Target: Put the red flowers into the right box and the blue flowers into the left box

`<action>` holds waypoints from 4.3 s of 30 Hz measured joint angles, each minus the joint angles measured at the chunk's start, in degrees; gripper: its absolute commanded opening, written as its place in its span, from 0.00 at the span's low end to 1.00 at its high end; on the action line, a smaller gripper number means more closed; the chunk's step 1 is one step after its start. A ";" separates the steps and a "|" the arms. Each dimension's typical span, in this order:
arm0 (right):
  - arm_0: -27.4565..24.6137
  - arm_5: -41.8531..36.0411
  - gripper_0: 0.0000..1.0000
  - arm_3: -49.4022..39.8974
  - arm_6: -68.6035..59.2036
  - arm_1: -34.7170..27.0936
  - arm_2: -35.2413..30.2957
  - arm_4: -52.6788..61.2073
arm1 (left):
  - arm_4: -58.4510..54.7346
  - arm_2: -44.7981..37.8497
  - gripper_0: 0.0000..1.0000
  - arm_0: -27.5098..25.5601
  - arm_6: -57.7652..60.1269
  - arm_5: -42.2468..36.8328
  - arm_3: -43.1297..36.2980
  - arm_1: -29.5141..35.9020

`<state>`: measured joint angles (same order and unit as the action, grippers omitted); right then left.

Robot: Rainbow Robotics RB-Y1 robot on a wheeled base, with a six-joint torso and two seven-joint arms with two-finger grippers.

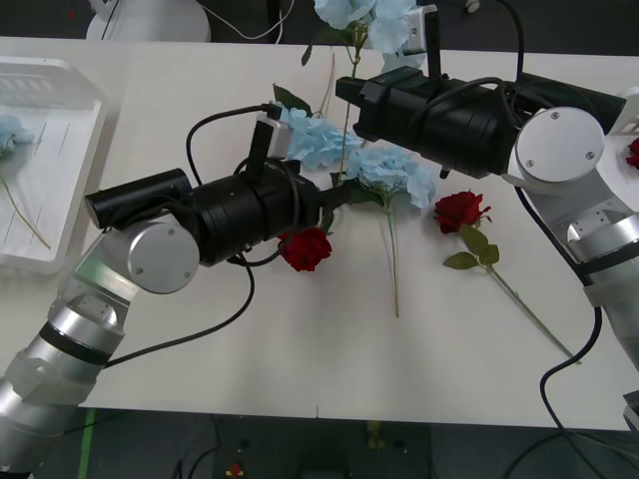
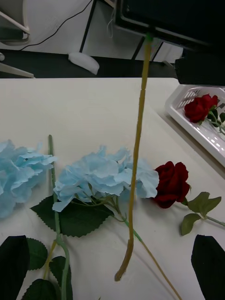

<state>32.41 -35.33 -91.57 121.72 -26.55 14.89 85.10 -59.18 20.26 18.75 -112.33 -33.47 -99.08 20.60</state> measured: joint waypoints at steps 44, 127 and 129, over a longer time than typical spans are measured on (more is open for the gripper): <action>0.17 0.32 0.69 0.01 -2.04 0.00 1.00 1.02 | 0.42 -0.30 0.00 7.76 0.00 3.77 12.48 -8.80; 0.21 -35.90 0.61 16.14 -24.13 -6.34 6.58 -47.79 | 23.52 -22.69 1.00 20.37 27.15 -24.49 19.93 -0.04; 0.21 -35.87 0.43 16.17 -24.13 -6.28 6.59 -47.79 | 25.30 -20.80 1.00 21.74 27.15 -23.52 21.71 -2.86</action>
<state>32.62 -71.19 -75.40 97.60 -32.83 21.48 37.31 -33.88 -0.54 40.49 -85.18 -56.99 -77.37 17.74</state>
